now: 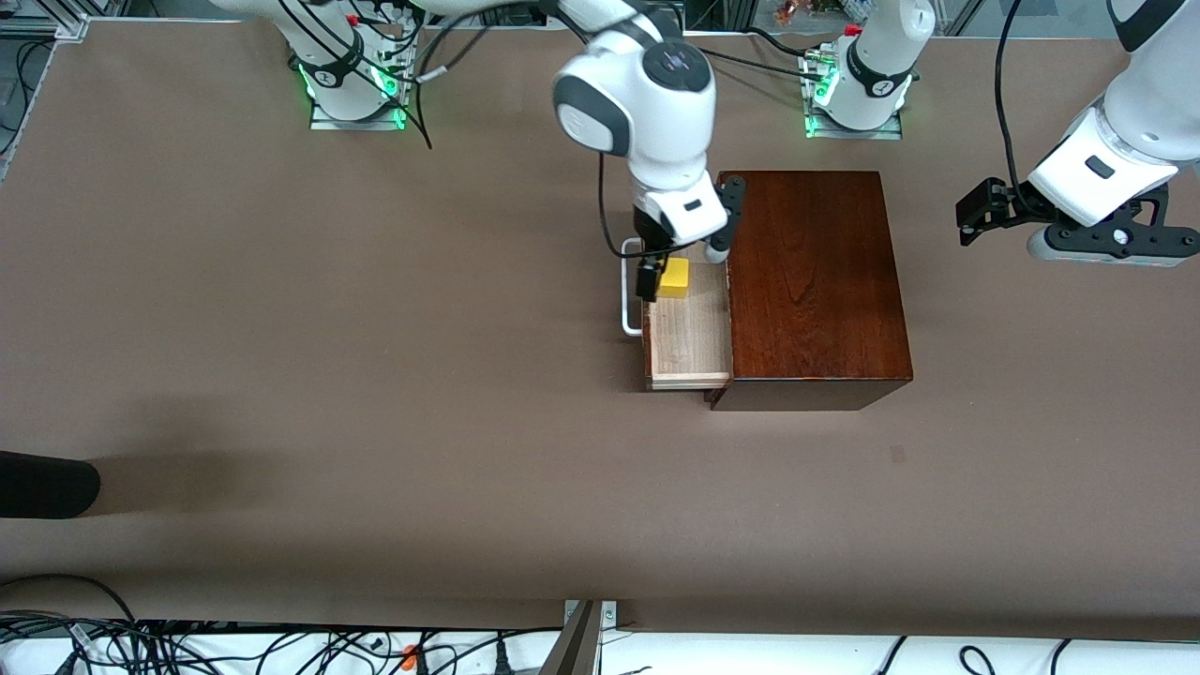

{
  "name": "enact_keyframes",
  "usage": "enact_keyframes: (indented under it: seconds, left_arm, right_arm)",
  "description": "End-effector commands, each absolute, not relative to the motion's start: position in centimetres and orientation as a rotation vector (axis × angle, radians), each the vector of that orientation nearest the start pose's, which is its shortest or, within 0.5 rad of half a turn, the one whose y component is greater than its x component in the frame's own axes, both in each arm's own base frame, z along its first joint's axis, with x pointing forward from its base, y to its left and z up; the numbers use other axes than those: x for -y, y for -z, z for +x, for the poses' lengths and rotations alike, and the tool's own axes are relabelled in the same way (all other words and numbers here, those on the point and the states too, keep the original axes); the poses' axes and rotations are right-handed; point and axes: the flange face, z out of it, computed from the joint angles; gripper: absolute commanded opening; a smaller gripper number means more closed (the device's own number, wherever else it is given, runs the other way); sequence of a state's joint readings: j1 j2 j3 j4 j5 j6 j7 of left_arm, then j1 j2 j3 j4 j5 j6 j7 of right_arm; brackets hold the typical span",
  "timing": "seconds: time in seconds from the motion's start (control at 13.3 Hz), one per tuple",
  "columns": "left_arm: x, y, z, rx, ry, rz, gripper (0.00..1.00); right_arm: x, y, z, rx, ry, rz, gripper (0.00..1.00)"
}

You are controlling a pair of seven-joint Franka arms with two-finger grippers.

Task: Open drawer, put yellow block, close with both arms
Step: 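Lower the cube into the drawer and open the right gripper, then withdraw the right gripper while the left gripper reaches the drawer front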

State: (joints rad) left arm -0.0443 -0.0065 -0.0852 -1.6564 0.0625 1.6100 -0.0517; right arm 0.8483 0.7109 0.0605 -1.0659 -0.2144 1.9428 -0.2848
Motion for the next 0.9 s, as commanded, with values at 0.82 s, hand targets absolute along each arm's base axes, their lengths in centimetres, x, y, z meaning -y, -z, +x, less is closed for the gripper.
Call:
enact_keyframes:
  seconds: [0.82]
  left_arm:
    - [16.4, -56.9, 53.9, -0.414, -0.203, -3.156, 1.00]
  right_arm:
    - [-21.4, -64.6, 55.5, 0.751, 0.213, -2.931, 1.00]
